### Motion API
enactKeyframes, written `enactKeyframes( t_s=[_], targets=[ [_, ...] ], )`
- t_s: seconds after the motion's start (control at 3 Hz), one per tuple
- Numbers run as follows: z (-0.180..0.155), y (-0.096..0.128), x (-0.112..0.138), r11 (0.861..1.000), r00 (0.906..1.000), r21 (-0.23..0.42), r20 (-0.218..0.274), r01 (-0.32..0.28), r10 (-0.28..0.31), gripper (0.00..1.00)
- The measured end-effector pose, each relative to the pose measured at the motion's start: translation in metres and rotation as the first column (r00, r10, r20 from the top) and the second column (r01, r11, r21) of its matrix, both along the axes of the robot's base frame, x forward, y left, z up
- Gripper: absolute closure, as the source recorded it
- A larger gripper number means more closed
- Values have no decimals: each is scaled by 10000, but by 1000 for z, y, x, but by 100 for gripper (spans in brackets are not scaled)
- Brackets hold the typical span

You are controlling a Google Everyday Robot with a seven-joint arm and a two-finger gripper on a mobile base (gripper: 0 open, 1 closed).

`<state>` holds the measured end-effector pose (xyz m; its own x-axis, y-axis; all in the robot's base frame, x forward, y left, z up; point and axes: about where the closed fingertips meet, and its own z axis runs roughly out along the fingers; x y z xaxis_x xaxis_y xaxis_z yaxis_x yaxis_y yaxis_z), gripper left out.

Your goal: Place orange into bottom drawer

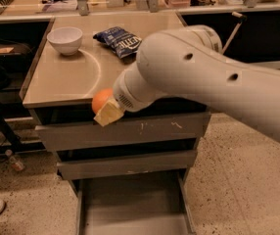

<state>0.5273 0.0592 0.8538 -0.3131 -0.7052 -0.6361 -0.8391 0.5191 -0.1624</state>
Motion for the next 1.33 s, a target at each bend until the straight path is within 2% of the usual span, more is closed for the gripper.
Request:
enactKeyframes(
  t_s=[0.33,0.67,1.0,1.33],
  targets=[
    [-75,-7,-24,9973,9910,410,-1214,616,-563,100],
    [-143,-18,-52,9928,9680,417,-2299,1127,-1003,100],
    [-143,-18,-52,9928,9680,417,-2299,1127,-1003,100],
    [-197,-27,-62,9842,9351,363,-3196,1734,-1530,100]
  ],
)
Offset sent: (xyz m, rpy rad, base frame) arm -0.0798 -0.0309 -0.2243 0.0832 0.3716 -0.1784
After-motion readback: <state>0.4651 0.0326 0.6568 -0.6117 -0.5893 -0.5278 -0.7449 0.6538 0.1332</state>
